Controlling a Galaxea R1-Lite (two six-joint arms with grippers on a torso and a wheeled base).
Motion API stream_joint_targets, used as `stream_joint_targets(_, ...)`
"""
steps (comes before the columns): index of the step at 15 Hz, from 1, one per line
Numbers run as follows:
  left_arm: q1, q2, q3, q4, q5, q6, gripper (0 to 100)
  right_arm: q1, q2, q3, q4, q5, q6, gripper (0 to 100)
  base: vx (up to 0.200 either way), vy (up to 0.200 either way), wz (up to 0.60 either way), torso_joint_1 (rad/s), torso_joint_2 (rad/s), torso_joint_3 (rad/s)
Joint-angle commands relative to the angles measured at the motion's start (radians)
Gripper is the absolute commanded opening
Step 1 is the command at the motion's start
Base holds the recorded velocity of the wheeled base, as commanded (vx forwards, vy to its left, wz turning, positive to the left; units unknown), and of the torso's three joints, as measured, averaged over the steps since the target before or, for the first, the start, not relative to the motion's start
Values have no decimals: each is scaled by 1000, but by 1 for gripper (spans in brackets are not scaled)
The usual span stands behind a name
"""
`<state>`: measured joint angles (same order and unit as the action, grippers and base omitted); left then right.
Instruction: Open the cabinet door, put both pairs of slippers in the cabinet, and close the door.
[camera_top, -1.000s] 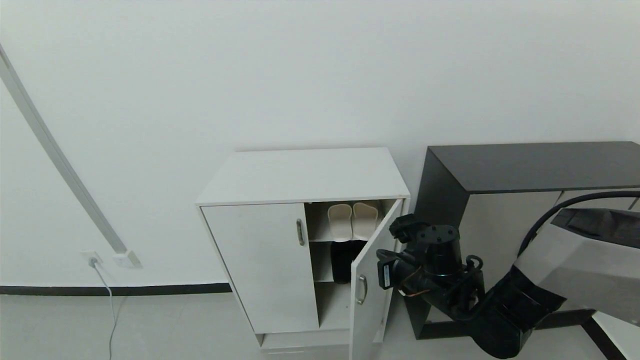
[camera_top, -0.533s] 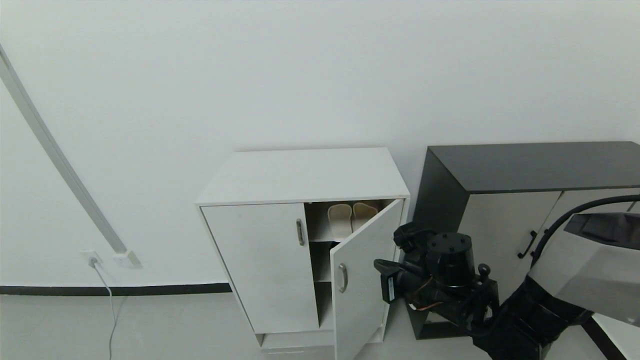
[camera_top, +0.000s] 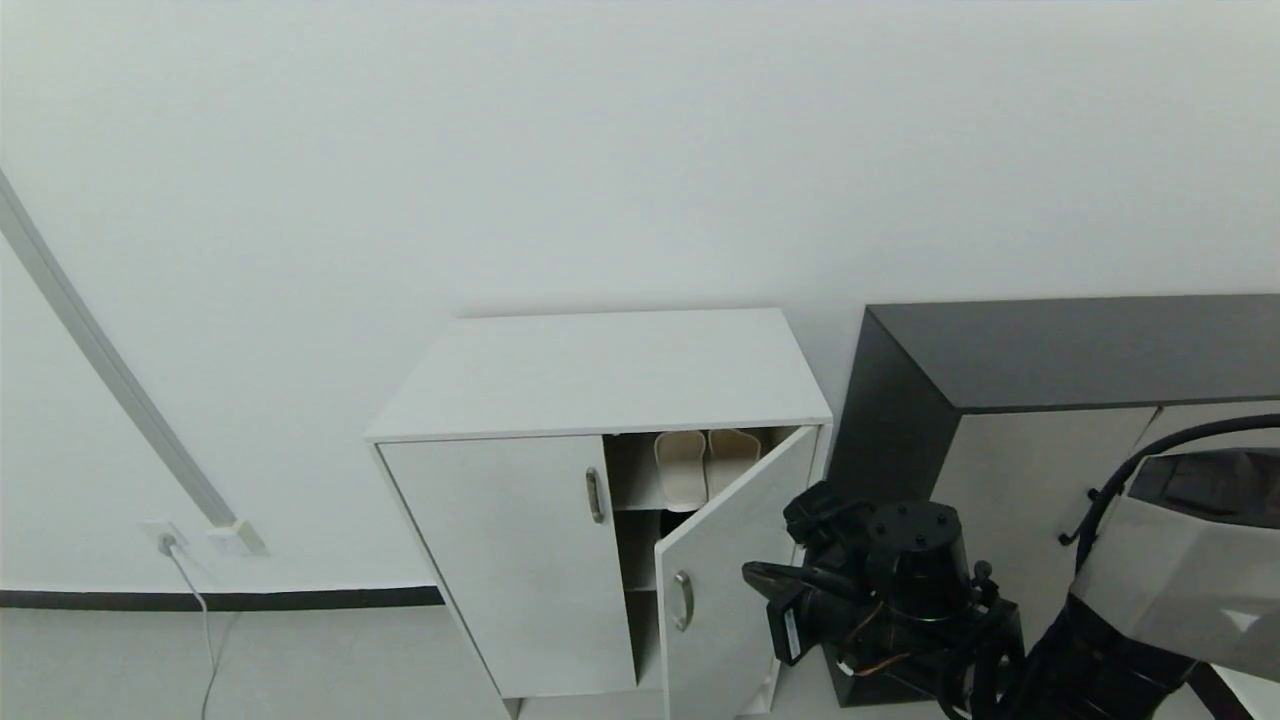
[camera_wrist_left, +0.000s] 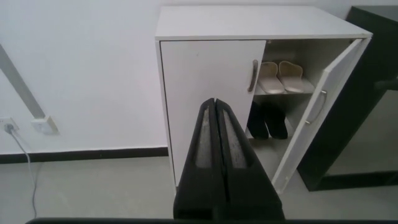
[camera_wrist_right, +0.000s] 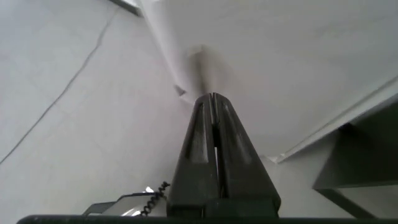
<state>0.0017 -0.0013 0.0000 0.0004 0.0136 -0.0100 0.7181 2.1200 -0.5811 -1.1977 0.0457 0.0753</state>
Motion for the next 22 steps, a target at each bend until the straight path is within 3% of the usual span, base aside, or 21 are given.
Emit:
stream_joint_targets(1,0,1,0,0,0,-1,0,1,3,6,0,0,0,0,0,0,0,0,0,0)
stream_joint_targets(6,0,1,0,0,0,-1,0,-6,37,-25,-7,-1,1,0,0,0,0,0,0,0)
stream_joint_targets(22,0,1,0,0,2,-1,0,-68,227,-313,30,-12,1,0,0,0,0,0,0,0)
